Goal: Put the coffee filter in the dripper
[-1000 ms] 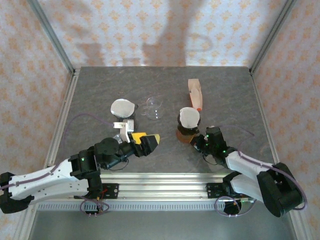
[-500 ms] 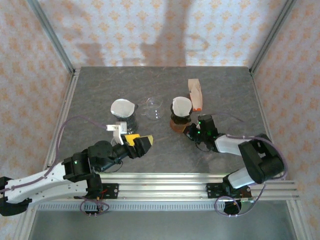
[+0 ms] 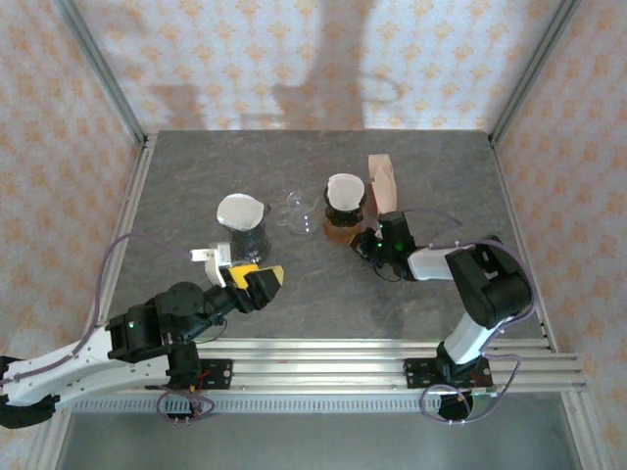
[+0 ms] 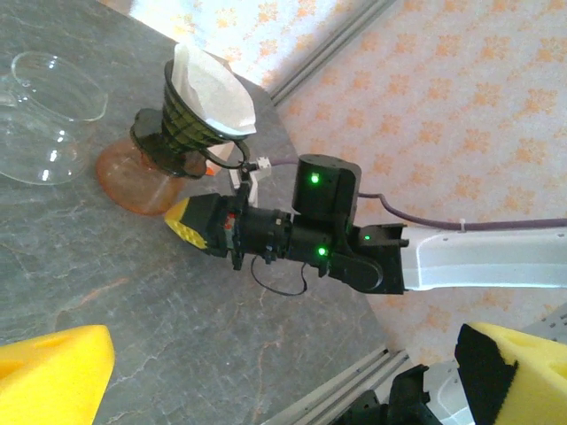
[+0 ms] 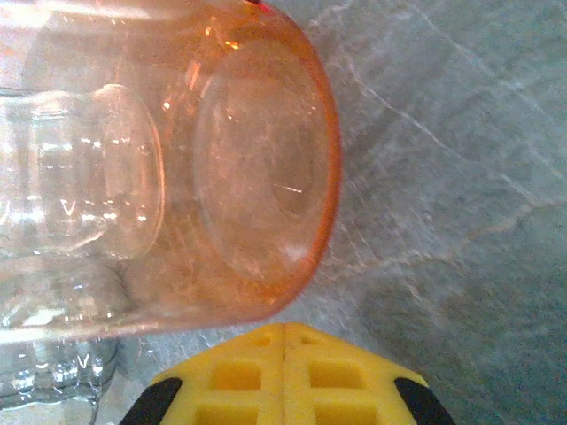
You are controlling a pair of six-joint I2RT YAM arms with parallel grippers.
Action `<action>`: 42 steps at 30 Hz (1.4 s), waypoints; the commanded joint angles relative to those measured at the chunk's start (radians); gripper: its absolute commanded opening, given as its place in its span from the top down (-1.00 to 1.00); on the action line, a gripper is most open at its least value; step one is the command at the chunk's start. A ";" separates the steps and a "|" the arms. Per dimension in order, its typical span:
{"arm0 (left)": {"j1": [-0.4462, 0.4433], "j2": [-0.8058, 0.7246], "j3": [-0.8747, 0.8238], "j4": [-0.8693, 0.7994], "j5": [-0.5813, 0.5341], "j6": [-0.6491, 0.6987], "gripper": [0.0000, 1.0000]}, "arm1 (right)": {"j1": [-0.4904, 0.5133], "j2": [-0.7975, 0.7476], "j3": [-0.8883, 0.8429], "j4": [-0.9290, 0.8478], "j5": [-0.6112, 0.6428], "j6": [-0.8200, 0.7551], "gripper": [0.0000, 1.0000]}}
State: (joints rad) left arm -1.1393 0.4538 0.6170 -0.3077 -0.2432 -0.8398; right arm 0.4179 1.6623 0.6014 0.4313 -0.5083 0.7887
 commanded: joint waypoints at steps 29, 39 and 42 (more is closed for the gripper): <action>-0.007 -0.325 -0.035 -0.350 -0.152 -0.003 -0.99 | 0.477 0.016 0.833 -0.885 0.571 -0.303 0.13; -0.008 -0.351 -0.065 -0.328 -0.146 -0.001 -0.99 | 0.396 0.368 1.216 -1.030 0.587 -0.317 0.14; -0.007 -0.349 -0.067 -0.322 -0.145 0.001 -0.99 | 0.381 0.423 1.262 -1.031 0.578 -0.321 0.14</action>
State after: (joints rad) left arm -1.1393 0.1173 0.5571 -0.6209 -0.3599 -0.8387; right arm 0.8082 2.0544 1.8107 -0.5297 0.0391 0.4881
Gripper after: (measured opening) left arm 0.994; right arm 0.431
